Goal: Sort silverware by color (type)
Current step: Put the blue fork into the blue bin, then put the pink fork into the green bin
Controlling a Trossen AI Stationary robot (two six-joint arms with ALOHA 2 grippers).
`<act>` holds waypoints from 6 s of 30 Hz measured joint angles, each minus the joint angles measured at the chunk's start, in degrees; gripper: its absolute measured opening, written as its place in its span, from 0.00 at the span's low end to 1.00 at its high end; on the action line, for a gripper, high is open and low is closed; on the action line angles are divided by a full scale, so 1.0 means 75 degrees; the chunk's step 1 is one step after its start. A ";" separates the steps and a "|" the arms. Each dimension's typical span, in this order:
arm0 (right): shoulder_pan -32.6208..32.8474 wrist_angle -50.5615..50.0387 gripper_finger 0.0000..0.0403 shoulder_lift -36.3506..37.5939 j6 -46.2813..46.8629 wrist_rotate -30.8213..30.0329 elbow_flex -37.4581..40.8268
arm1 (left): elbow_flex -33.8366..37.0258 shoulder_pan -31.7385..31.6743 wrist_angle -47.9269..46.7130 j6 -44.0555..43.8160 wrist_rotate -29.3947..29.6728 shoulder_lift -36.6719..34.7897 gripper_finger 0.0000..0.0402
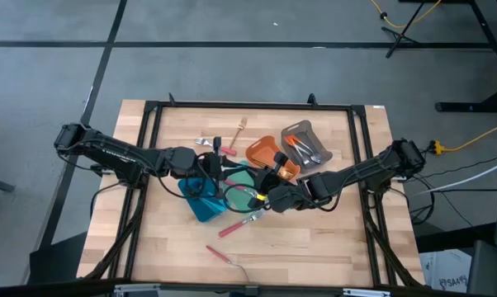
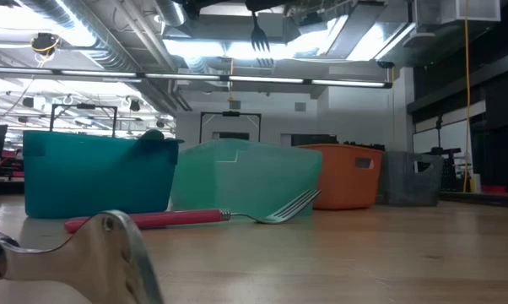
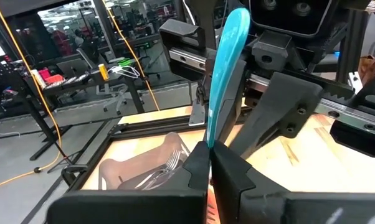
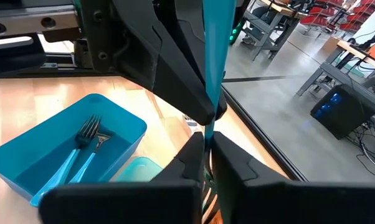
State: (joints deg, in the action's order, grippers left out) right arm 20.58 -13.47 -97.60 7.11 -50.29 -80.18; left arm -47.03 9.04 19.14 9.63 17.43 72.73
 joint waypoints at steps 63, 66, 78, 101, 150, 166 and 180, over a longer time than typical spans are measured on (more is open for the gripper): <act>0.0703 -0.8396 0.26 0.1510 0.2821 0.1661 0.0000 | -0.3182 0.1260 -1.0739 -0.1982 -0.0283 0.2109 0.00; 0.0702 -0.8393 0.26 0.1510 0.2818 0.1661 0.0000 | -0.3182 0.1362 -1.0757 -0.1776 -0.0279 0.2418 0.00; 0.0702 -0.8337 0.26 0.1510 0.2819 0.2122 0.0000 | -0.3188 0.1669 -1.0852 -0.1201 -0.0201 0.3352 0.00; 0.0705 -0.8150 0.26 0.1507 0.2818 0.2464 0.0000 | -0.3188 0.1664 -1.0861 -0.1209 -0.0262 0.3564 0.09; 0.0711 -0.9023 0.26 0.1501 0.2597 0.2190 0.0000 | -0.5619 0.2611 -0.8833 -0.4876 -0.1015 0.3555 0.19; 0.0708 -0.8956 0.26 0.1501 0.2614 0.2537 0.0000 | -0.5619 0.3692 -0.7863 -0.4870 -0.0653 0.4610 0.19; 0.0702 -0.8932 0.26 0.1501 0.2614 0.2543 0.0003 | -0.5618 0.3905 -0.7817 -0.4866 -0.0853 0.5841 0.19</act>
State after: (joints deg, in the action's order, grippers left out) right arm 25.85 -80.47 -86.35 26.72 -31.22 -80.16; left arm -89.16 38.33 -39.49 -26.87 11.03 116.54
